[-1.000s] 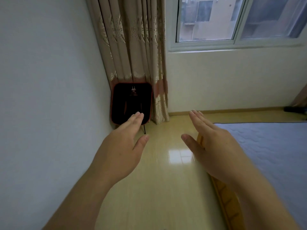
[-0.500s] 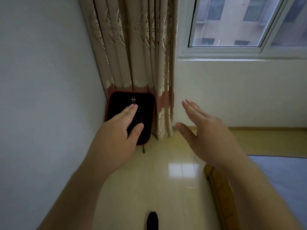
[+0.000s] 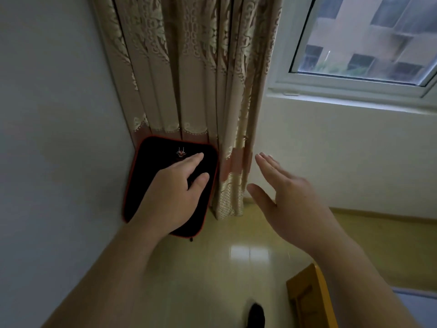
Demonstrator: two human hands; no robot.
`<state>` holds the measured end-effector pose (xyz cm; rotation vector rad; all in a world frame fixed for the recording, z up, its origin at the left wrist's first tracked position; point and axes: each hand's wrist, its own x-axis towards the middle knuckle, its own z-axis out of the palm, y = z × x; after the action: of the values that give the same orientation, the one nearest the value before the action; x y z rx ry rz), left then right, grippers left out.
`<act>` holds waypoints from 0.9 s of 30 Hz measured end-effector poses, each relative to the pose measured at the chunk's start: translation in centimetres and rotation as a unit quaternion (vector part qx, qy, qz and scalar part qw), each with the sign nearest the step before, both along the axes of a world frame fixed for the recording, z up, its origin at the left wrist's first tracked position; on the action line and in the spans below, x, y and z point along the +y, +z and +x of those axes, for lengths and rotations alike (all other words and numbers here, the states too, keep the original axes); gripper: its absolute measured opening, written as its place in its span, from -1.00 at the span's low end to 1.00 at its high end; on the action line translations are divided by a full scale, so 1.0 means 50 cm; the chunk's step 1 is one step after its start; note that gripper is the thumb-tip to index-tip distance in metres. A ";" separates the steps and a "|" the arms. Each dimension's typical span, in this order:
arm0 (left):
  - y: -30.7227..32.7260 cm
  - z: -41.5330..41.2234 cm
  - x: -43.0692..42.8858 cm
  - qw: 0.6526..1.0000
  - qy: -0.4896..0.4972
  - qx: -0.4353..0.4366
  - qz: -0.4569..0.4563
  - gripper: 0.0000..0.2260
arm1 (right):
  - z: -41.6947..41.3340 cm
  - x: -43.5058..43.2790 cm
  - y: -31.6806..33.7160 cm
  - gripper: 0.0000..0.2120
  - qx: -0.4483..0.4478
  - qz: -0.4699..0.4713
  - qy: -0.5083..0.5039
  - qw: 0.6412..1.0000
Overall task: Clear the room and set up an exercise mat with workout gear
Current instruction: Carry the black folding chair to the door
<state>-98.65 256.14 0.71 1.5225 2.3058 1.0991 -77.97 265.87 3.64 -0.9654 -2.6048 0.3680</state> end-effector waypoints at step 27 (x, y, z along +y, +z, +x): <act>-0.334 -0.405 0.548 0.735 0.395 -0.538 0.121 -0.75 | -0.664 0.721 -0.196 -0.51 -0.177 -0.153 0.206 0.950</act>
<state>-118.90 283.57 -15.98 -0.3182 1.8310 1.8111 -111.17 301.91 -6.15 -0.6050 -3.1490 0.7890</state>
